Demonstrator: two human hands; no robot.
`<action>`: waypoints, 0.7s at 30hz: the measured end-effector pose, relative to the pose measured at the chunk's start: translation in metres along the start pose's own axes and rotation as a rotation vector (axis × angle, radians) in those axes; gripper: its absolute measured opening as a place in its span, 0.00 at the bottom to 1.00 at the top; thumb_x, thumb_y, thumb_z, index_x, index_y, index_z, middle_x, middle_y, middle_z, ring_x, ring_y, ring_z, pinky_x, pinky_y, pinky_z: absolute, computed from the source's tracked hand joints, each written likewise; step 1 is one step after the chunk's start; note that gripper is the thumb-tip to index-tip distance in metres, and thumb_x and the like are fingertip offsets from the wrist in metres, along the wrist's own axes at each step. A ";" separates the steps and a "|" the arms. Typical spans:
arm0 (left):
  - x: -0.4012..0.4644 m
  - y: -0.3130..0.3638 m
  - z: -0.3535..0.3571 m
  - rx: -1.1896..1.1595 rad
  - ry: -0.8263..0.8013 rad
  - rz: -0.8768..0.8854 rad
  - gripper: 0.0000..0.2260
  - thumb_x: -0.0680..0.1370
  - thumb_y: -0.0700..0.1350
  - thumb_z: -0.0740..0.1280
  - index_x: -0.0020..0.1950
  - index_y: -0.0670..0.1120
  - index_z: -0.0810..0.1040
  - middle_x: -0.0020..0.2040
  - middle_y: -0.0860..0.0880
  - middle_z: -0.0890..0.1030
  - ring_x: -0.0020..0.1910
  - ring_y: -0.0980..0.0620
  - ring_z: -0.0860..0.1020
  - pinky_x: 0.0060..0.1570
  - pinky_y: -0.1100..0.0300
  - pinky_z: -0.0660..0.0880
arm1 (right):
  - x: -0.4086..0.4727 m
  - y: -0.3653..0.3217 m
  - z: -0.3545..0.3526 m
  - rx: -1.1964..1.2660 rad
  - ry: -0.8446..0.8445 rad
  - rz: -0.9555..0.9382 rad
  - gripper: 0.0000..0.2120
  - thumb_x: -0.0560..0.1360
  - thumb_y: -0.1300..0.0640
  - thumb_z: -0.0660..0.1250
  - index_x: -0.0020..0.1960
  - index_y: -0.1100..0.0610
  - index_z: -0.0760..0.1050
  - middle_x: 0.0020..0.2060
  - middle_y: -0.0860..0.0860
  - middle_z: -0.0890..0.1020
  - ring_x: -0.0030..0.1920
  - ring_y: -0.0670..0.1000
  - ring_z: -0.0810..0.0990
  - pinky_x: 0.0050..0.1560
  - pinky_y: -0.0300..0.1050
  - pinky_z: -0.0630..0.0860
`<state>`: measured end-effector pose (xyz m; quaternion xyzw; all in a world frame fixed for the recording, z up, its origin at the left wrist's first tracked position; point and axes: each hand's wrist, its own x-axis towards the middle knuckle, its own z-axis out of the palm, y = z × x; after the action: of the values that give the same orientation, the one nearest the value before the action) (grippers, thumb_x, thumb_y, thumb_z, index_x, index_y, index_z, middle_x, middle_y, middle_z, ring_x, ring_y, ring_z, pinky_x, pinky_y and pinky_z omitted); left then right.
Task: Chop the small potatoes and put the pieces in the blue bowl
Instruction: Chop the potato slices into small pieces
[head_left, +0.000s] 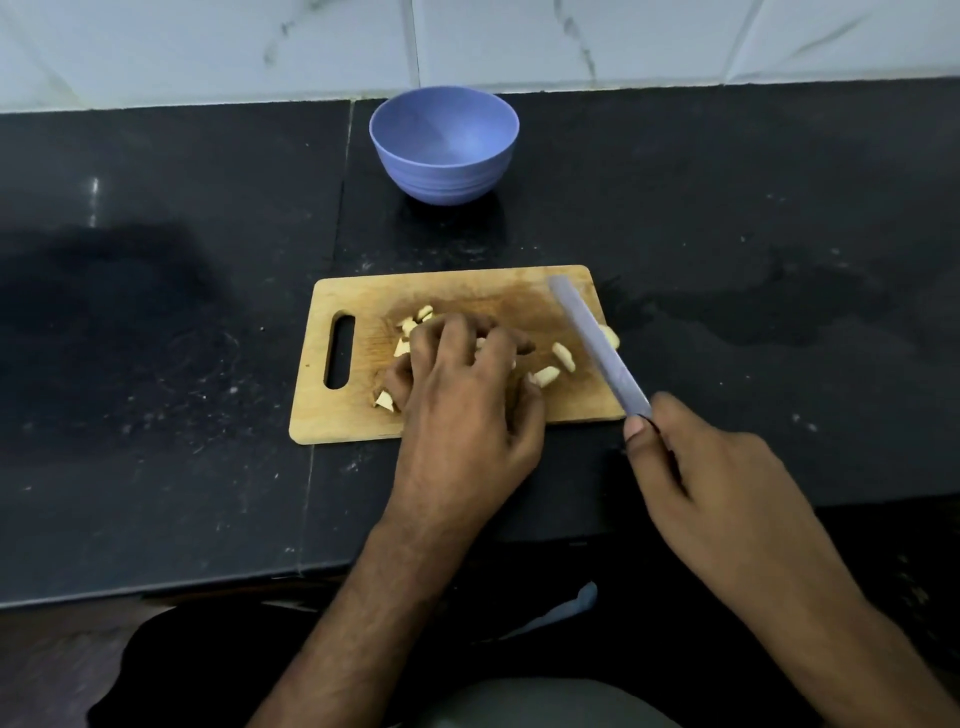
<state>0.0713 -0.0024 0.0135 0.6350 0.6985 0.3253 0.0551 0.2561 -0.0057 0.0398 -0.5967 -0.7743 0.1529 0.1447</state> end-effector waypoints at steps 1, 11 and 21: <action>0.001 0.002 0.002 0.023 -0.018 0.024 0.11 0.77 0.53 0.66 0.58 0.54 0.77 0.58 0.53 0.73 0.65 0.50 0.64 0.58 0.48 0.62 | 0.003 0.004 0.002 -0.004 0.001 0.012 0.15 0.81 0.45 0.55 0.37 0.50 0.60 0.23 0.49 0.71 0.23 0.47 0.73 0.25 0.44 0.66; 0.015 0.002 0.013 0.078 0.085 -0.058 0.06 0.78 0.46 0.68 0.54 0.51 0.76 0.55 0.53 0.75 0.60 0.50 0.67 0.55 0.51 0.60 | 0.011 0.009 0.006 0.004 0.014 0.026 0.16 0.80 0.45 0.54 0.38 0.52 0.65 0.22 0.49 0.72 0.22 0.47 0.73 0.24 0.44 0.69; 0.017 0.013 0.020 0.086 -0.085 0.155 0.13 0.80 0.42 0.66 0.63 0.52 0.71 0.55 0.58 0.79 0.63 0.54 0.69 0.59 0.54 0.55 | 0.006 0.008 0.005 -0.022 0.035 0.028 0.15 0.80 0.45 0.54 0.38 0.51 0.62 0.21 0.49 0.71 0.21 0.46 0.71 0.23 0.43 0.65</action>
<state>0.0892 0.0212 0.0109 0.7021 0.6577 0.2708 0.0321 0.2596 0.0015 0.0317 -0.6115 -0.7650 0.1360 0.1494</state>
